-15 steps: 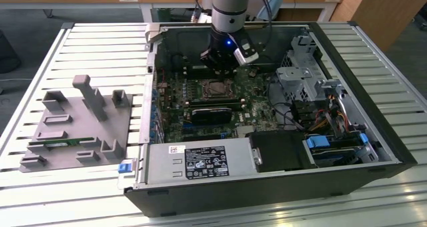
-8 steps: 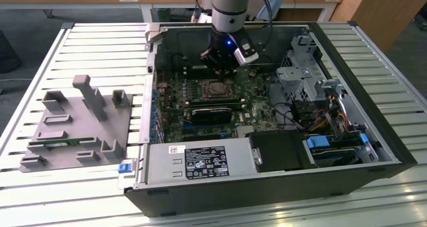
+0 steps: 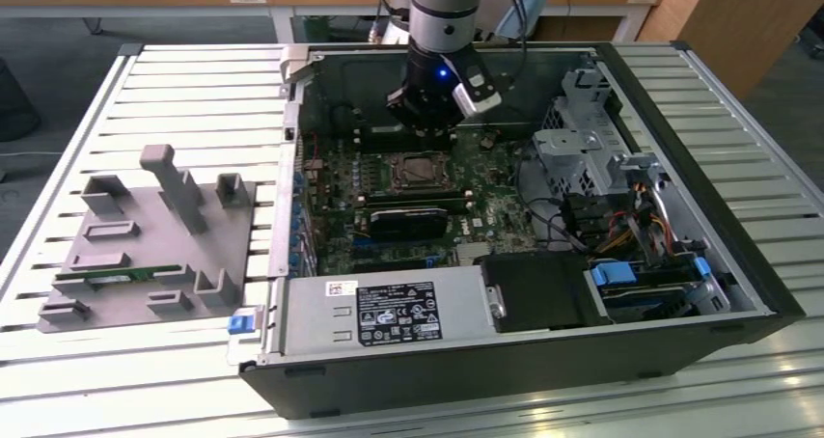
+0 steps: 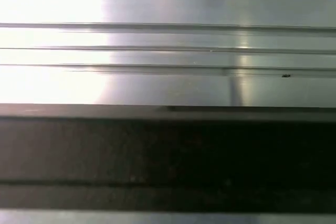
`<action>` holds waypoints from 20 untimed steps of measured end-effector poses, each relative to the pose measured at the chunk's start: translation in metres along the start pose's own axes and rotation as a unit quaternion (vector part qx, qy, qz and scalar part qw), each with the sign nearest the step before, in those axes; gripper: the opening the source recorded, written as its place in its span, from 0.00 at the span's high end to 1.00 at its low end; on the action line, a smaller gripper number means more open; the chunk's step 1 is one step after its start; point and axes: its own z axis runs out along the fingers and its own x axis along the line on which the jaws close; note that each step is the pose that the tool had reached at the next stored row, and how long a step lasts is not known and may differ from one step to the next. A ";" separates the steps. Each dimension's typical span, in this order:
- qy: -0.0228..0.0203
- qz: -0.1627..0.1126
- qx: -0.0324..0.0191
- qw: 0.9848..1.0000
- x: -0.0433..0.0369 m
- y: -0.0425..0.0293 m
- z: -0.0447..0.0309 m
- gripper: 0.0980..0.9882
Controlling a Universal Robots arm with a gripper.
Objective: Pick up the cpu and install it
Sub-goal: 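Install the first cpu locking lever, then install the second cpu locking lever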
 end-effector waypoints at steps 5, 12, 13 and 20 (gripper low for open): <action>0.000 0.000 0.000 1.000 0.0000 -0.0020 -0.0007 0.99; 0.000 0.000 -0.001 1.000 -0.0001 -0.0067 -0.0009 0.99; 0.000 0.000 -0.001 1.000 -0.0001 -0.0071 -0.0009 0.99; 0.000 0.000 -0.001 1.000 -0.0001 -0.0105 -0.0010 0.99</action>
